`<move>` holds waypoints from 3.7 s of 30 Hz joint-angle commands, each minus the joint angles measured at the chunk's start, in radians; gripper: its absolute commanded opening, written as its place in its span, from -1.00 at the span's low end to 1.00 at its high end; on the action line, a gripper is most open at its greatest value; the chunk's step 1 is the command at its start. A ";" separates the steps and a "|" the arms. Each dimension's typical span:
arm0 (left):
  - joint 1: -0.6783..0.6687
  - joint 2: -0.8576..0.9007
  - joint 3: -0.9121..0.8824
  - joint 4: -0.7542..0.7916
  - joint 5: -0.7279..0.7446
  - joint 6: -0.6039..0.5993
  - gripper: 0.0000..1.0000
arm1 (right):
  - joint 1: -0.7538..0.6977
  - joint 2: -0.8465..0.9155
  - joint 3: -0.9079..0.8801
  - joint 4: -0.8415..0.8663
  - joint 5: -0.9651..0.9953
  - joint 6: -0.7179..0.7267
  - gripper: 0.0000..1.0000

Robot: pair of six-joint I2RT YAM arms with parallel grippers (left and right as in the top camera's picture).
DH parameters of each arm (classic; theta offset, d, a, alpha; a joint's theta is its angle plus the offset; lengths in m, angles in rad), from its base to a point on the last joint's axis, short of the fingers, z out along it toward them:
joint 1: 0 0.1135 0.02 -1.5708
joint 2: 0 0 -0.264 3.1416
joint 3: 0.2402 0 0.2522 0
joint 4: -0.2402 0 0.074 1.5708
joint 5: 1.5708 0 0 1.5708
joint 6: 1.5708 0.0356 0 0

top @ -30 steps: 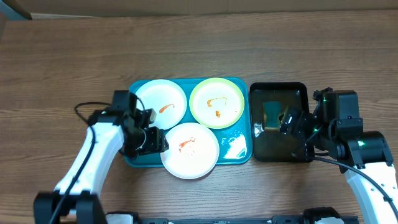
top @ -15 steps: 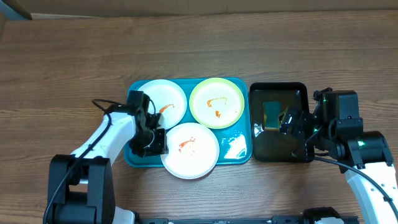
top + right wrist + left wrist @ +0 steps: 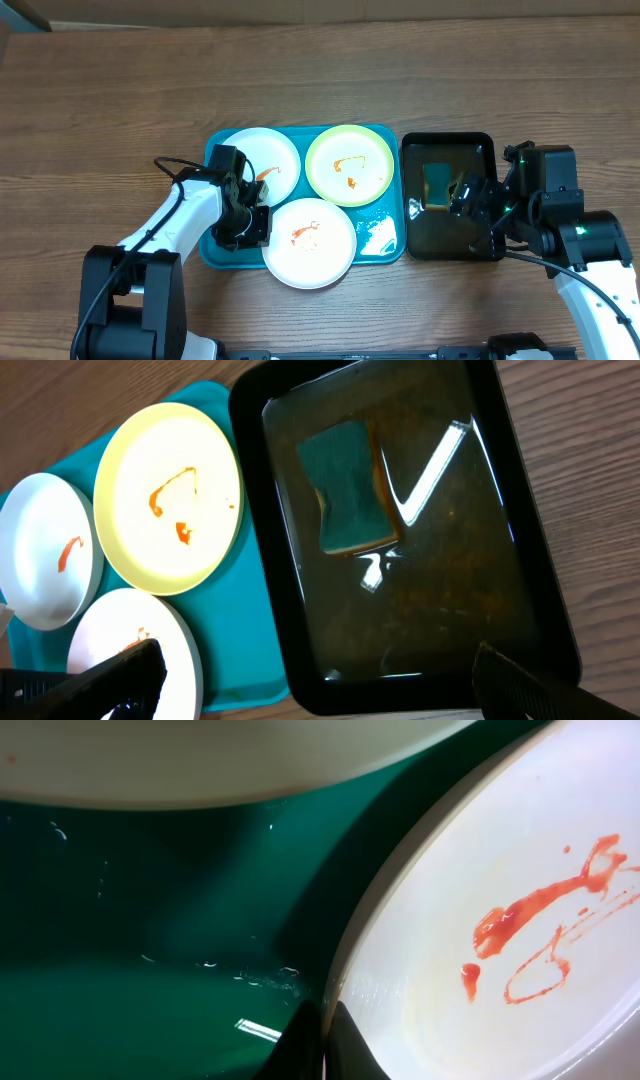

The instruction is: Clean dirty plates on tray and stack at the side

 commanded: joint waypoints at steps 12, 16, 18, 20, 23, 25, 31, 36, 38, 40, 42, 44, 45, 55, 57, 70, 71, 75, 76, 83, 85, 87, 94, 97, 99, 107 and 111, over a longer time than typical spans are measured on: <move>-0.001 0.008 0.022 0.007 0.001 -0.026 -0.92 | -0.001 0.090 0.197 -0.109 -0.008 -0.115 0.51; -0.001 0.008 0.022 0.009 0.001 -0.026 -0.92 | -0.001 0.292 0.359 -0.155 -0.008 -0.188 0.57; -0.001 0.008 0.022 0.009 0.001 -0.026 -0.92 | -0.001 0.383 0.380 -0.132 -0.004 -0.198 0.57; -0.001 0.008 0.022 0.009 0.001 -0.026 -0.92 | 0.000 0.462 0.380 -0.109 -0.004 -0.198 0.55; -0.001 0.008 0.022 0.009 0.001 -0.026 -0.92 | 0.019 0.574 0.380 -0.079 0.026 -0.198 0.48; -0.001 0.008 0.022 0.009 0.001 -0.026 -0.92 | 0.039 0.626 0.380 -0.072 0.058 -0.198 0.41; -0.001 0.008 0.022 0.009 0.001 -0.026 -0.92 | 0.096 0.776 0.378 -0.048 0.130 -0.178 0.39; -0.001 0.008 0.022 0.008 0.002 -0.026 -0.92 | 0.111 0.811 0.376 -0.023 0.131 -0.154 0.38; -0.001 0.008 0.022 0.009 0.003 -0.026 -0.92 | 0.111 0.814 0.363 -0.002 0.131 -0.155 0.37; -0.001 0.008 0.022 0.009 0.003 -0.026 -0.92 | 0.111 0.815 0.338 0.019 0.130 -0.151 0.37; -0.001 0.008 0.022 0.008 0.003 -0.026 -0.92 | 0.111 0.815 0.301 0.050 0.130 -0.151 0.36; -0.001 0.008 0.022 0.008 0.003 -0.026 -0.92 | 0.111 0.815 0.265 0.085 0.130 -0.151 0.36; -0.001 0.008 0.022 0.008 0.004 -0.026 -0.92 | 0.111 0.815 0.257 0.091 0.130 -0.151 0.35; -0.001 0.008 0.022 0.005 0.004 -0.026 -0.92 | 0.111 0.815 0.248 0.109 0.135 -0.128 -0.21; -0.001 0.008 0.022 0.005 0.004 -0.026 -0.92 | 0.111 0.815 0.243 0.108 0.135 -0.128 -0.31; -0.001 0.008 0.022 0.004 0.003 -0.026 -0.92 | 0.111 0.814 0.152 0.142 0.156 -0.056 -0.92; -0.001 0.008 0.022 0.004 0.004 -0.026 -0.92 | 0.111 0.814 0.166 0.125 0.156 -0.056 -0.92; -0.001 0.008 0.022 0.004 0.004 -0.026 -0.92 | 0.109 0.809 0.252 0.027 0.153 -0.053 -0.92; -0.001 0.008 0.022 0.004 0.004 -0.026 -0.92 | 0.109 0.803 0.288 -0.006 0.152 -0.053 -0.92; -0.001 0.008 0.022 0.005 0.003 -0.025 -0.92 | 0.111 0.703 0.441 -0.117 0.061 -0.047 -0.92; -0.001 0.008 0.022 0.005 0.004 -0.025 -0.92 | 0.115 0.670 0.441 -0.136 0.017 -0.047 -0.92; -0.001 0.008 0.022 0.005 0.003 -0.025 -0.92 | 0.130 0.653 0.441 -0.162 -0.015 -0.085 -0.92; -0.001 0.008 0.022 0.005 0.003 -0.026 -0.92 | 0.309 0.555 0.441 -0.187 -0.024 -0.079 -0.92; -0.001 0.008 0.022 0.006 0.004 -0.026 -0.92 | 0.500 0.545 0.432 -0.117 -0.032 -0.023 -0.92; -0.001 0.008 0.022 0.006 0.004 -0.026 -0.92 | 0.560 0.570 0.428 -0.073 -0.058 -0.019 -0.92; -0.002 0.008 0.022 0.005 0.038 -0.025 -0.92 | 0.735 0.747 0.428 0.157 -0.114 0.082 -0.92; -0.002 0.008 0.022 0.005 0.038 -0.025 -0.92 | 0.775 0.812 0.428 0.222 -0.114 0.142 -0.92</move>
